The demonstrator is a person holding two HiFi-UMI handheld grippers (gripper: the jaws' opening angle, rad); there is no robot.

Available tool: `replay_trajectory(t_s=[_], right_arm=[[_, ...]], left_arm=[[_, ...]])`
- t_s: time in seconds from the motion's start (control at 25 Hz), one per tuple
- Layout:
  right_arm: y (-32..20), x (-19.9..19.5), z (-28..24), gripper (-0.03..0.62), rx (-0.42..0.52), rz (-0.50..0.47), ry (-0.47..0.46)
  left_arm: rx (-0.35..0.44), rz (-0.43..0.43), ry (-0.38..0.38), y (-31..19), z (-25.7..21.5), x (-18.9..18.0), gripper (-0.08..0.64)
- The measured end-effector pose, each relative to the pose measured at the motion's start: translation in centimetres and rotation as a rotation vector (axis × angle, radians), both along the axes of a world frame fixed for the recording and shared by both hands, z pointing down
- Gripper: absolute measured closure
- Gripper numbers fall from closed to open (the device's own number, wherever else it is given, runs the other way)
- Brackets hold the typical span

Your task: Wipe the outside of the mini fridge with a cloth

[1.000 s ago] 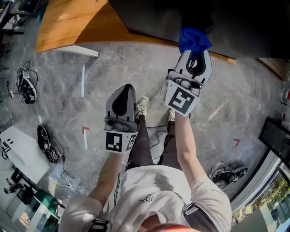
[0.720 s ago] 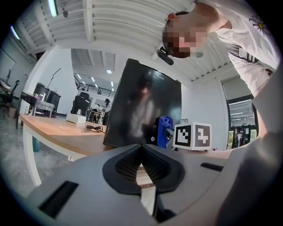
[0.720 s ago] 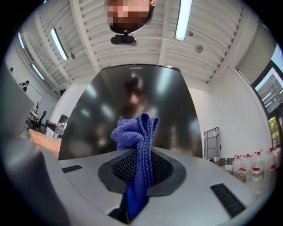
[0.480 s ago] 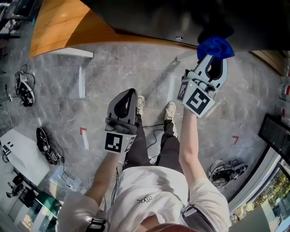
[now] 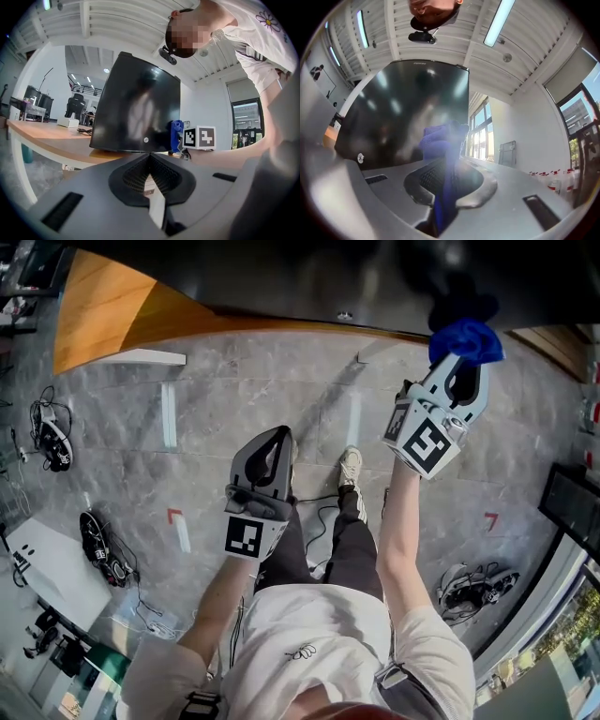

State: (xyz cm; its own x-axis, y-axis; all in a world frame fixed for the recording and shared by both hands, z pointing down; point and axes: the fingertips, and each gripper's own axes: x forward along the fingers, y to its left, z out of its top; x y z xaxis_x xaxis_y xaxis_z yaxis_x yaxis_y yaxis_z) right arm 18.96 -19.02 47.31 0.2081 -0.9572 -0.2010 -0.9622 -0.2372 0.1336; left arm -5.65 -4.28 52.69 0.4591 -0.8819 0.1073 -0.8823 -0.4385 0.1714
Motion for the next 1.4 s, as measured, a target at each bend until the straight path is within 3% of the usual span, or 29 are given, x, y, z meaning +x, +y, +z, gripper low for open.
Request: replay_trajectory(t_s=[0.32, 0.92, 1.12, 1.4], right_arm=[[-0.1, 3.0, 0.0, 0.53, -0.008, 0.048, -0.034], [0.3, 8.0, -0.3, 0.531, 0.001, 0.176, -0.095], [2.2, 4.2, 0.4, 0.531, 0.003, 0.081, -0.152], [3.2, -7.5, 0.8, 0.531, 0.015, -0.141, -0.283]], left_arm=[[-0.008, 0.02, 0.021, -0.4, -0.5, 1.9, 0.555], [0.003, 0.006, 0.006, -0.6, -0.7, 1.1, 0.555], [0.002, -0.005, 0.014, -0.8, -0.1, 0.6, 0.555], [0.023, -0.021, -0.001, -0.9, 0.4, -1.7, 0.555]])
